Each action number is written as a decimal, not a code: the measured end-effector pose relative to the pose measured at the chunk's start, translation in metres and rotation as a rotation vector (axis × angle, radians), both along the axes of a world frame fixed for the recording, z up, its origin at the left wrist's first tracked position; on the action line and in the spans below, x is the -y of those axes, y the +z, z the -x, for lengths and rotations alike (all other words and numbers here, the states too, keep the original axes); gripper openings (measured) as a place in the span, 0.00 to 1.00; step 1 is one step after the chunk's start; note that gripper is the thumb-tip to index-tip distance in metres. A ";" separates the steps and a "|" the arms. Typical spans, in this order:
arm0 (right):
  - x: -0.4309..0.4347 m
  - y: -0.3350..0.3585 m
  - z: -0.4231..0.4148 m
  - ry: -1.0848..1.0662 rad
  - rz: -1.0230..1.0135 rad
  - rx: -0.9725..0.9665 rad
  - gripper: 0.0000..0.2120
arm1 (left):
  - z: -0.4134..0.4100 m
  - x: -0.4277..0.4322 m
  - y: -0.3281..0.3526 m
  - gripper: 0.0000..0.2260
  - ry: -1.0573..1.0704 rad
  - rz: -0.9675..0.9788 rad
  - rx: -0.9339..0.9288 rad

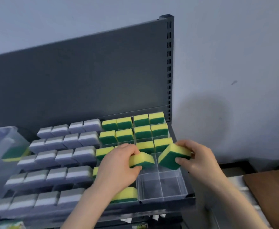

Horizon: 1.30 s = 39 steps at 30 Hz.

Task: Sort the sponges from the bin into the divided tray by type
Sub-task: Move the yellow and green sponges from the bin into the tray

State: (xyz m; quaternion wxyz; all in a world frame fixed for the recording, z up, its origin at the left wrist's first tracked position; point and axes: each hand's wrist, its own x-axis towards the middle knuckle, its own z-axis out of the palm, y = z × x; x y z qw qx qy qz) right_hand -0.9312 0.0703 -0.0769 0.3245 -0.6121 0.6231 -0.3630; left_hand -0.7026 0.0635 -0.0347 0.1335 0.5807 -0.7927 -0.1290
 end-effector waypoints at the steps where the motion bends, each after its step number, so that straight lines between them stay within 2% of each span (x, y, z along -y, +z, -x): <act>1: 0.001 0.001 -0.001 0.019 -0.005 -0.036 0.18 | 0.000 0.001 0.000 0.12 -0.009 -0.007 0.015; 8: 0.008 0.016 -0.004 0.166 -0.074 -0.330 0.20 | 0.008 0.012 -0.001 0.13 -0.129 -0.062 0.121; 16: 0.023 0.023 -0.021 0.303 -0.148 -0.516 0.18 | 0.012 0.027 -0.007 0.17 -0.191 -0.138 0.214; 21: 0.023 0.007 -0.033 0.310 -0.178 -0.624 0.16 | 0.015 0.029 -0.025 0.19 -0.229 -0.124 0.263; 24: 0.022 0.002 -0.035 0.276 -0.187 -0.647 0.15 | 0.019 0.026 -0.035 0.18 -0.250 -0.089 0.297; 39: 0.009 -0.008 -0.041 0.218 -0.139 -0.618 0.15 | 0.017 0.018 -0.046 0.18 -0.159 0.017 0.219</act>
